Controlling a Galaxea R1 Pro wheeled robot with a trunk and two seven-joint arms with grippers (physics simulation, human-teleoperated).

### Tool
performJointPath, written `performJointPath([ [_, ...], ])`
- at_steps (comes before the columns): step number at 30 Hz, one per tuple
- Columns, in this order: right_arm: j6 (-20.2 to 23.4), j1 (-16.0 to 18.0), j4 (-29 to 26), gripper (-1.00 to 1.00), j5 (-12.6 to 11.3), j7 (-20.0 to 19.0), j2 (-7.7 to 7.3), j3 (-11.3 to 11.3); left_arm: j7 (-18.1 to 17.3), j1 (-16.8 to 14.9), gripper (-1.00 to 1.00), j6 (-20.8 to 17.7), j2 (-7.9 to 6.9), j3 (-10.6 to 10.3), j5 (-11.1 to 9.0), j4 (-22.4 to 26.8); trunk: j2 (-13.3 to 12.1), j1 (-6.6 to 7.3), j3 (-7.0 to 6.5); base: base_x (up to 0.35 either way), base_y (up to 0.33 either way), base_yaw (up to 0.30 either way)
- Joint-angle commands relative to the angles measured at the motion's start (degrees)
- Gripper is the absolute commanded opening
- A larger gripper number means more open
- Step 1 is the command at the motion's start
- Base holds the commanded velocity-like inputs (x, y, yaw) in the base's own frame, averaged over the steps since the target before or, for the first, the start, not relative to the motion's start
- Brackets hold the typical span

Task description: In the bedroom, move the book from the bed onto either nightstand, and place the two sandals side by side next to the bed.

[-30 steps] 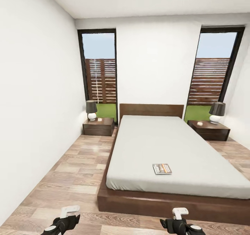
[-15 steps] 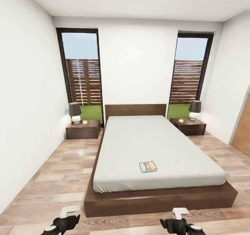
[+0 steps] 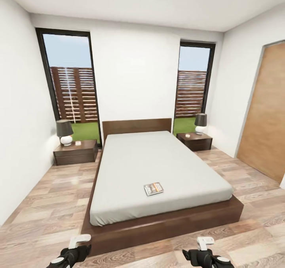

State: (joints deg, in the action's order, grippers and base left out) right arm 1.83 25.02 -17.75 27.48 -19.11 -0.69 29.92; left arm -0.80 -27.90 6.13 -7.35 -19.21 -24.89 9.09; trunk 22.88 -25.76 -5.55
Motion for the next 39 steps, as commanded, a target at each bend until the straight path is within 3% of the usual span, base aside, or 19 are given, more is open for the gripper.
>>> performJointPath([
  [1,0.2,0.0,-0.1,1.0,0.4,-0.4,0.05,0.5,-0.1,0.0,1.0,0.2,-0.04,-0.5,-0.6,0.0,0.0,-0.02,0.0,0.0,0.0,-0.296],
  [28,0.2,0.0,-0.1,1.0,0.4,-0.4,0.18,0.2,-0.1,0.0,1.0,0.2,-0.04,-0.5,-0.6,0.0,0.0,-0.02,-0.74,0.07,0.087,-0.294],
  [39,0.2,0.0,-0.2,1.0,0.5,-0.3,0.21,0.1,-0.2,0.0,1.0,0.3,-0.04,-0.5,-0.6,0.0,0.0,-0.02,-0.82,0.112,0.217,-0.107],
])
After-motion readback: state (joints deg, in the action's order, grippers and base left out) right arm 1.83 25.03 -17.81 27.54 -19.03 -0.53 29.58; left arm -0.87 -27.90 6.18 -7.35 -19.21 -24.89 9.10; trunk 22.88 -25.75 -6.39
